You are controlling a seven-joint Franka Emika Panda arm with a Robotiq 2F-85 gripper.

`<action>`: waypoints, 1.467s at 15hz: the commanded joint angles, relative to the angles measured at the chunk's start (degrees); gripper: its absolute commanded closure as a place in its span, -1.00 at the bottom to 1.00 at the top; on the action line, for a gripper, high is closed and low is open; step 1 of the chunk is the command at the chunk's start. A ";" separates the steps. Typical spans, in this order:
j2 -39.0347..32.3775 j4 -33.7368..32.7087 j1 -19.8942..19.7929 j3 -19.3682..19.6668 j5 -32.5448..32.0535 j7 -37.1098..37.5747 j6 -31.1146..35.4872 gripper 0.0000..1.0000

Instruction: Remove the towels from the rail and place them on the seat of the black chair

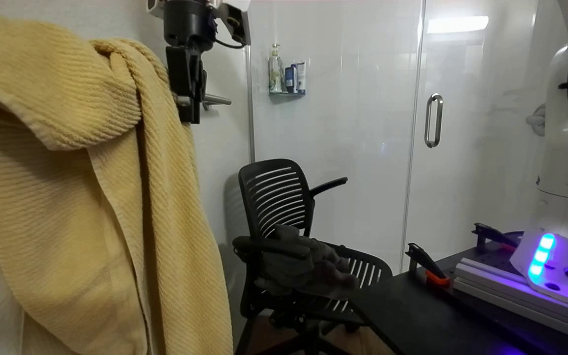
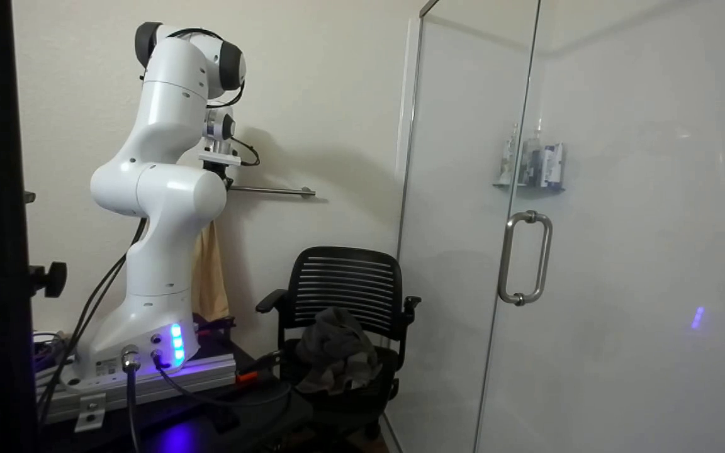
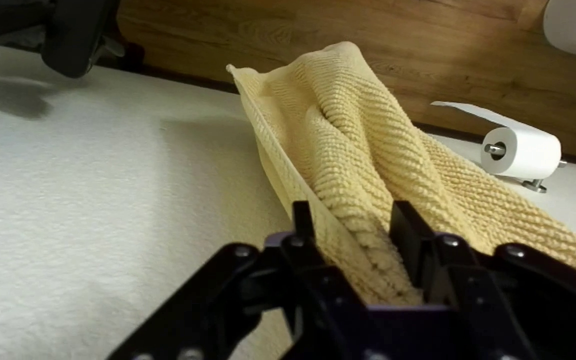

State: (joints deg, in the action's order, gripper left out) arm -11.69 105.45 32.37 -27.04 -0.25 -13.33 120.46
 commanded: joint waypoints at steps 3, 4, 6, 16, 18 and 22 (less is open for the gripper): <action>3.16 4.70 -1.58 -0.86 1.94 -3.69 6.13 -0.70; 3.29 4.99 -1.93 -1.16 3.20 -5.50 6.85 -0.82; 3.54 5.59 -2.39 -1.54 5.49 -8.93 8.20 -0.99; 5.99 7.00 -3.72 -3.62 21.20 -21.93 8.76 -0.05; 6.72 7.50 -3.66 -3.44 21.69 -21.69 8.80 0.22; 8.28 8.02 -3.33 -3.11 20.82 -19.33 8.45 0.75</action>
State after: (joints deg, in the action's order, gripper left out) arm -6.40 111.20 29.85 -29.29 19.52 -33.21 128.03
